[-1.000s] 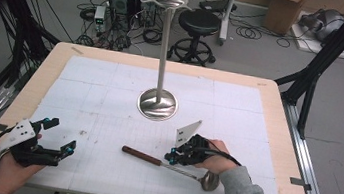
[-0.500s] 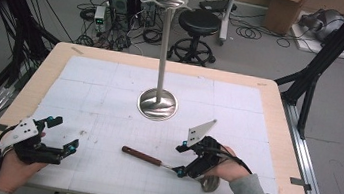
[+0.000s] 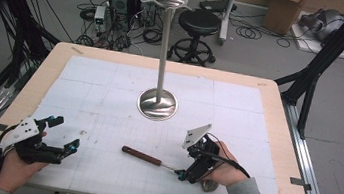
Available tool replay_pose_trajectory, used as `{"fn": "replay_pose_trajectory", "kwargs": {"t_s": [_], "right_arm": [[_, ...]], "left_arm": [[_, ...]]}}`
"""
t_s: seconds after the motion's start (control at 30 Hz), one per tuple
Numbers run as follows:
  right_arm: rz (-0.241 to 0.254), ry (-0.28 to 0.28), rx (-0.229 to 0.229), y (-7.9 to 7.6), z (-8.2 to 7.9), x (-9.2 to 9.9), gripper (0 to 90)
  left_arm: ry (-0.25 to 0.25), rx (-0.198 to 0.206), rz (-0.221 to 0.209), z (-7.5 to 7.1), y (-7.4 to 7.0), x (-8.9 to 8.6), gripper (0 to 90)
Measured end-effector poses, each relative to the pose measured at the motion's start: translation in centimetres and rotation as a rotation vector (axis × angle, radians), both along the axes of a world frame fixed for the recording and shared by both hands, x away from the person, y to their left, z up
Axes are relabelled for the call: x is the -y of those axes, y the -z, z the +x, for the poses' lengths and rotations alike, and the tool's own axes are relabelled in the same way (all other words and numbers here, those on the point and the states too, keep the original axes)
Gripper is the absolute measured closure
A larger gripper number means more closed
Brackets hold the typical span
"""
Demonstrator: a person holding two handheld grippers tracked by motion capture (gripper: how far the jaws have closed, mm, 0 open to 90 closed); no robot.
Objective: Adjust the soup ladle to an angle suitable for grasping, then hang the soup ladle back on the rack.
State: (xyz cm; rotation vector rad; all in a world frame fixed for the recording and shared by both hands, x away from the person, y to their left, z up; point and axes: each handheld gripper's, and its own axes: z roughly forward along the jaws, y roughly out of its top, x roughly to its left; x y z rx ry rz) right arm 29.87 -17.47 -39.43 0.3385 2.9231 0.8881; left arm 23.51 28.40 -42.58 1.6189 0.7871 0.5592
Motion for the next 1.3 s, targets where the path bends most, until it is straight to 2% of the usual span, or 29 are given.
{"fn": "replay_pose_trajectory", "kwargs": {"t_s": [0.17, 0.33, 0.73, 0.97, 1.1, 1.2, 1.3], "right_arm": [[-0.029, -0.018, 0.011, 0.3, -0.1, -0.5, 0.3], [-0.048, -0.002, 0.018, 0.4, -0.2, -0.4, 0.3], [-0.092, -0.011, 0.017, 0.6, 0.0, -0.8, 0.7], [-0.146, -0.022, -0.015, 1.4, 0.1, -1.4, 0.8], [-0.176, -0.029, -0.038, 1.7, 0.2, -1.5, 6.0], [-0.191, -0.048, -0.072, 1.9, 0.3, -1.5, 15.0], [-0.193, -0.052, -0.086, 2.0, 0.3, -1.5, 17.4]], "left_arm": [[0.002, 0.001, 0.0, 0.1, 0.0, 0.1, 1.7], [0.004, -0.002, 0.004, 0.2, 0.0, 0.3, 1.8], [0.003, -0.01, 0.005, 0.4, 0.2, 0.1, 1.8], [-0.003, 0.002, 0.001, 0.0, 0.0, 0.0, 1.8], [-0.004, -0.004, 0.007, 0.1, 0.1, 0.0, 1.8], [-0.006, -0.005, 0.006, 0.1, 0.1, 0.1, 1.8], [-0.006, 0.001, 0.009, -0.1, 0.0, 0.1, 1.8]]}}
